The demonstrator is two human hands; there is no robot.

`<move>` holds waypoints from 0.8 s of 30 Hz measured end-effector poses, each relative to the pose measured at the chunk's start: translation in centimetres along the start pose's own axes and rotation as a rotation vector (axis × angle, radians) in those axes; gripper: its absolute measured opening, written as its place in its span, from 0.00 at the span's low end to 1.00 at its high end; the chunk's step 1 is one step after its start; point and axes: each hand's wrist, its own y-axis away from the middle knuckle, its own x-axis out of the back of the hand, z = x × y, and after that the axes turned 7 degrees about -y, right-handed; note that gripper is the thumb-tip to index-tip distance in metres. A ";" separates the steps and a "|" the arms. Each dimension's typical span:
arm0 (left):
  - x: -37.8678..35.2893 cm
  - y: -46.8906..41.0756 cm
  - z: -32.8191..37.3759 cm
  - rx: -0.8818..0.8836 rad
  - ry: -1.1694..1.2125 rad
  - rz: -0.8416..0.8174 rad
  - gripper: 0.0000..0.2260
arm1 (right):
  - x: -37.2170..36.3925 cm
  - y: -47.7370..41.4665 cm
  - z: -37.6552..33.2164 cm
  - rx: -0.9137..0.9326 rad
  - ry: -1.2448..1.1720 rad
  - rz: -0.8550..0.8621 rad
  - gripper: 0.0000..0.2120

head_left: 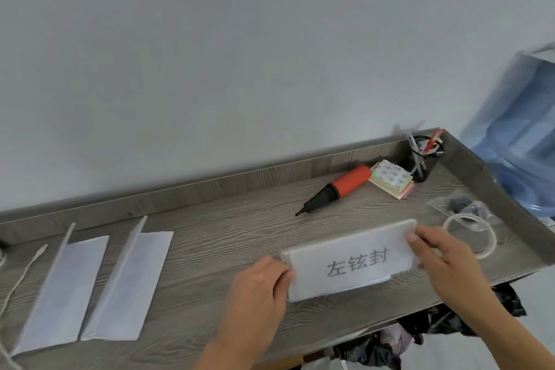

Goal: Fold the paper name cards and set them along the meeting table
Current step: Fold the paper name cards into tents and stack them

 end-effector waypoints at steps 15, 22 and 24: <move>-1.2 -0.3 -1.5 0.036 -0.248 -0.112 0.14 | -1.3 -0.1 0.8 0.175 0.545 0.083 0.17; 2.7 3.4 -7.9 0.533 0.092 0.085 0.08 | -8.6 0.6 -5.0 0.624 0.346 -0.099 0.19; 4.3 5.7 -10.5 0.684 0.156 0.184 0.09 | -11.6 1.0 -6.1 0.694 0.284 -0.205 0.16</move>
